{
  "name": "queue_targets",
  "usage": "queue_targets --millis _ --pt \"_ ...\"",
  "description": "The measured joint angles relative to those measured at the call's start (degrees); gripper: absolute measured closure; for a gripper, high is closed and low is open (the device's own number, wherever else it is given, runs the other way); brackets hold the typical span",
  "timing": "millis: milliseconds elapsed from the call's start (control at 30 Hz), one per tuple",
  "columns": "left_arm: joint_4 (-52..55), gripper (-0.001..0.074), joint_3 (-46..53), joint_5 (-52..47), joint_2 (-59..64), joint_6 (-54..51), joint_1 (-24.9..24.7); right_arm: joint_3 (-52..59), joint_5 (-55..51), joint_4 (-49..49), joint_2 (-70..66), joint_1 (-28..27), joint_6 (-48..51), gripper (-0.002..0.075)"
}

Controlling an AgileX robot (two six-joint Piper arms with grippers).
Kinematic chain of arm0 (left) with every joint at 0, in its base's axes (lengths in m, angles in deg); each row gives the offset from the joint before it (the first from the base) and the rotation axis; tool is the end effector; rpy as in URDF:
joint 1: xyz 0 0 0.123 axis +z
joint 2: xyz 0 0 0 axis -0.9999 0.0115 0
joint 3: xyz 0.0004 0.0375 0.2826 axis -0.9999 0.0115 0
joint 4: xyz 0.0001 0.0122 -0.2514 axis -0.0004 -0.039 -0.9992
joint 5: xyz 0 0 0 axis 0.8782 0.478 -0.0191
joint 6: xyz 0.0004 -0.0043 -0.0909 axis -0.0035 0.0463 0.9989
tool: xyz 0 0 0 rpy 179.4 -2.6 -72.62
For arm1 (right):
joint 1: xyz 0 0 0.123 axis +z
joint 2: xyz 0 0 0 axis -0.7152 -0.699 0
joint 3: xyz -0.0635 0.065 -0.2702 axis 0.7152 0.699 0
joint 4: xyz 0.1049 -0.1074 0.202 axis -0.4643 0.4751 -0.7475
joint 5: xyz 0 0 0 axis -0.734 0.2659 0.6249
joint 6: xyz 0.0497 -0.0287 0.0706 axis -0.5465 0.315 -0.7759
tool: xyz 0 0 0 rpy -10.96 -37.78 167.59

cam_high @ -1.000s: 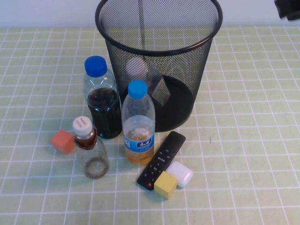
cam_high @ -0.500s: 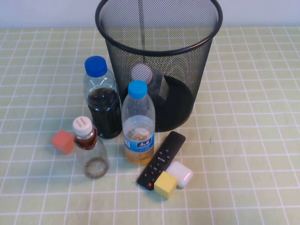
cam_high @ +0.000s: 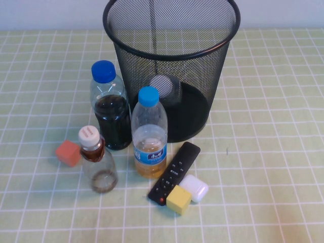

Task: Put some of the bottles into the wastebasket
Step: Pick up a bottle from the table with left arm

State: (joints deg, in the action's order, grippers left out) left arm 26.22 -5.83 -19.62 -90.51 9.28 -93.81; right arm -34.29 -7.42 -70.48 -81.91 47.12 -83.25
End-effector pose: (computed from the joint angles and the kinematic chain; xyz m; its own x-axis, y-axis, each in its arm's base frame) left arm 0.0528 -0.0057 0.1727 -0.2758 0.0058 -0.9612 0.0909 0.9957 -0.0200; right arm 0.0609 0.0015 0.2062 0.0662 -0.0069 -0.9978 -0.0246 0.9997 -0.0085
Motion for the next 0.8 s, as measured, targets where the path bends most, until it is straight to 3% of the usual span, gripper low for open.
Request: queue_targets --millis 600,800 --pt "0.0 0.074 0.0 0.0 0.0 0.0 0.0 0.02 -23.27 2.37 3.14 -0.05 -0.8 0.0732" --pt "0.0 0.074 0.0 0.0 0.0 0.0 0.0 0.02 -23.74 2.37 3.14 -0.05 -0.8 0.0733"
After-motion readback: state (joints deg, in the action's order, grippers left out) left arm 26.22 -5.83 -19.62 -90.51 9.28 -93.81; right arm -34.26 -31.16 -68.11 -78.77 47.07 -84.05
